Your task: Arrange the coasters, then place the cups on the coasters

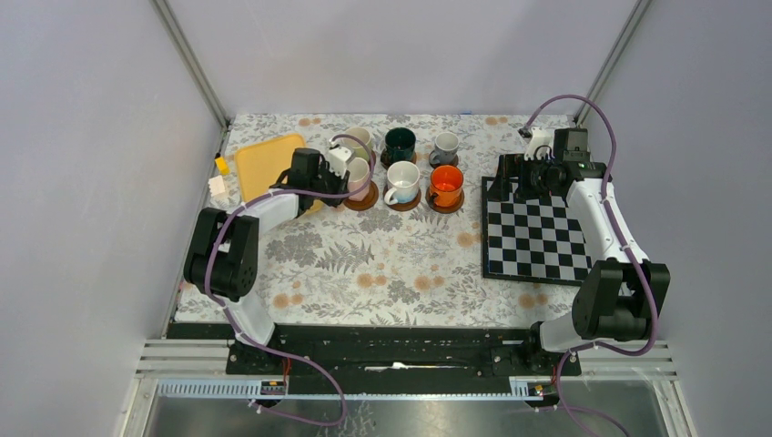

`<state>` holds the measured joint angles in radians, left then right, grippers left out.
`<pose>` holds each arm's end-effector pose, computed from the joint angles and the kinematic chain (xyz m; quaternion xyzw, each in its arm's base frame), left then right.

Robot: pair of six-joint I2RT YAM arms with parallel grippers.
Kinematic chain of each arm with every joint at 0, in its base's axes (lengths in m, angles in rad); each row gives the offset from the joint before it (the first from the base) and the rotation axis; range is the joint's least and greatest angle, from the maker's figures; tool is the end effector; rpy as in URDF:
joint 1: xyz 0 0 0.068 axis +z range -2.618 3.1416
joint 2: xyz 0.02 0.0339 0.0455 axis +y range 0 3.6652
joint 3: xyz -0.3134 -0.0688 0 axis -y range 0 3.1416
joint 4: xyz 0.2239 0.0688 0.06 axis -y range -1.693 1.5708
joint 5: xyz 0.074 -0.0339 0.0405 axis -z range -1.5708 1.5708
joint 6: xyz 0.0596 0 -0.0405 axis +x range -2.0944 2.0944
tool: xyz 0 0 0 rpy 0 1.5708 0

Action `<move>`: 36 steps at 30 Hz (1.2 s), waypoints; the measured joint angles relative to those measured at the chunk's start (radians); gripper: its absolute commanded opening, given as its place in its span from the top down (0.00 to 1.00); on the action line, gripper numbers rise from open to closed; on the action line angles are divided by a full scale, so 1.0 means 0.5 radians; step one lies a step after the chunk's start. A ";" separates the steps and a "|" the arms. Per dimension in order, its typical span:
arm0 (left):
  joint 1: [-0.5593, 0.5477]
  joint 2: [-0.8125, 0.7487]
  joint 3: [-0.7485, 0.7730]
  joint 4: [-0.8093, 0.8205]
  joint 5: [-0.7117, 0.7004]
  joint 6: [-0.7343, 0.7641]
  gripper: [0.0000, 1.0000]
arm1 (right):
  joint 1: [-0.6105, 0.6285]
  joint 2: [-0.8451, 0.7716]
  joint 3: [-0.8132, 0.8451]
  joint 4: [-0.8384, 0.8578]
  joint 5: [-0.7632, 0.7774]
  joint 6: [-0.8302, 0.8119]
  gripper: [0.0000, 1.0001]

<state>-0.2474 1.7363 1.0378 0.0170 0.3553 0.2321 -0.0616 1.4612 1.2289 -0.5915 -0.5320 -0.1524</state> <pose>0.3658 -0.1138 0.2428 0.2848 0.8451 -0.1628 0.4221 0.3039 0.0115 0.3399 -0.1366 0.8930 0.2058 0.3762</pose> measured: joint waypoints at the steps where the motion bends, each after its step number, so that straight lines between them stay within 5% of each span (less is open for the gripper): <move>1: -0.001 0.000 0.000 0.000 -0.001 0.000 1.00 | 0.000 0.000 0.000 0.000 -0.001 0.000 0.02; 13: -0.020 0.000 -0.001 -0.001 -0.002 0.008 1.00 | 0.000 0.000 0.000 -0.001 -0.001 0.000 0.02; 36: -0.049 -0.021 0.000 -0.018 -0.047 0.058 0.61 | 0.000 0.000 0.000 -0.001 -0.001 0.000 0.02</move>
<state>-0.2718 1.7260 1.0378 0.0082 0.3317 0.2611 -0.0616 1.4612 1.2289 -0.5919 -0.5323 -0.1524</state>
